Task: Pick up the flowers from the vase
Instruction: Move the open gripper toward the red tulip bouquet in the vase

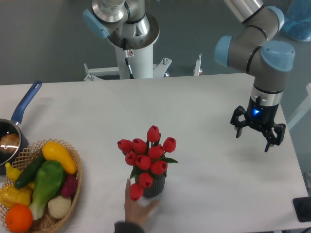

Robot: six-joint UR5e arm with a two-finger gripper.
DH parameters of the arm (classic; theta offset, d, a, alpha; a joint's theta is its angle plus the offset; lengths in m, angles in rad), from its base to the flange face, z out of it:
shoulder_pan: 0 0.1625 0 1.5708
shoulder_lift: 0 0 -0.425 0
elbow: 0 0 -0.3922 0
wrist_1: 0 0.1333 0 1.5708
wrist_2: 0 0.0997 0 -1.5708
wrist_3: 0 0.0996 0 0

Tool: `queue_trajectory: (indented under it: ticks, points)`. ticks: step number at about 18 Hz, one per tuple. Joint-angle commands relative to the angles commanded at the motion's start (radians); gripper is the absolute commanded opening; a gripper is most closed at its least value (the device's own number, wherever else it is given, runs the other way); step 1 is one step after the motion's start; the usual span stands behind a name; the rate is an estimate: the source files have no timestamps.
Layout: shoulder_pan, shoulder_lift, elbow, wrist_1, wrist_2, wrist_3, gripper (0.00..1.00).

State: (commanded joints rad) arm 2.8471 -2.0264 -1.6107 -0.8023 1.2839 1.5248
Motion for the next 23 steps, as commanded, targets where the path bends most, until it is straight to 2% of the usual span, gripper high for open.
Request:
queue_trajectory:
  ticks: [5, 7, 10, 13, 15, 18, 21, 23]
  points:
    - [-0.002, 0.002, -0.012, 0.000, 0.000, -0.017, 1.00]
    - [0.000, 0.006, -0.066, 0.006, -0.009, -0.046, 1.00]
    - [0.009, 0.023, -0.149, 0.023, -0.086, -0.037, 1.00]
    - [-0.005, 0.104, -0.236, 0.018, -0.167, -0.040, 1.00]
    - [-0.017, 0.178, -0.310, 0.015, -0.173, -0.043, 1.00]
    - [-0.044, 0.251, -0.363, 0.012, -0.201, -0.041, 1.00]
    - [-0.060, 0.255, -0.371, 0.012, -0.450, -0.058, 1.00]
    - [-0.072, 0.255, -0.377, 0.014, -0.546, -0.092, 1.00]
